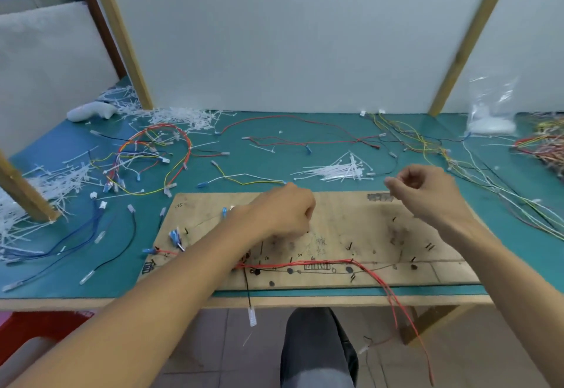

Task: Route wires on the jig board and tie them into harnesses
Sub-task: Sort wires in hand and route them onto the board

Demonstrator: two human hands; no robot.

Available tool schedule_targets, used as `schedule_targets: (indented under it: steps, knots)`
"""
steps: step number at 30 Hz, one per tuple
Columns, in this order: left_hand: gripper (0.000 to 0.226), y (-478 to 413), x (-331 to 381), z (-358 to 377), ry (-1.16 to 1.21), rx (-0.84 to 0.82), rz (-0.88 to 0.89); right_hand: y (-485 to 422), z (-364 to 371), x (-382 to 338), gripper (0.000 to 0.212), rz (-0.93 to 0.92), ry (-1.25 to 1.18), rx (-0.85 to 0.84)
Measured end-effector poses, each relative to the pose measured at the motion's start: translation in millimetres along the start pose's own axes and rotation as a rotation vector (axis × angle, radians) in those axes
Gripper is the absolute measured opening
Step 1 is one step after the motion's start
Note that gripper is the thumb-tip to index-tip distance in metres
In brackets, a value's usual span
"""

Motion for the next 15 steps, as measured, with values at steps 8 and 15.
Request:
schedule_targets:
  steps: [8, 15]
  knots:
    - [0.023, -28.7, 0.9, 22.2, 0.014, -0.308, 0.028, -108.6, -44.5, 29.6, 0.016, 0.096, 0.113, 0.125]
    - [0.014, -35.6, 6.6, 21.7, -0.068, -0.261, 0.035, -217.1, -30.9, 0.5, 0.016, -0.095, 0.304, 0.122]
Point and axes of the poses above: each hand's wrist, its own y-axis away from the middle knuckle, its own z-axis out of the palm, x = y × z, the point moved 9 cm from there along -y, towards the middle knuckle, and after that the axes turned 10 degrees about -y, right-handed, at the moved point
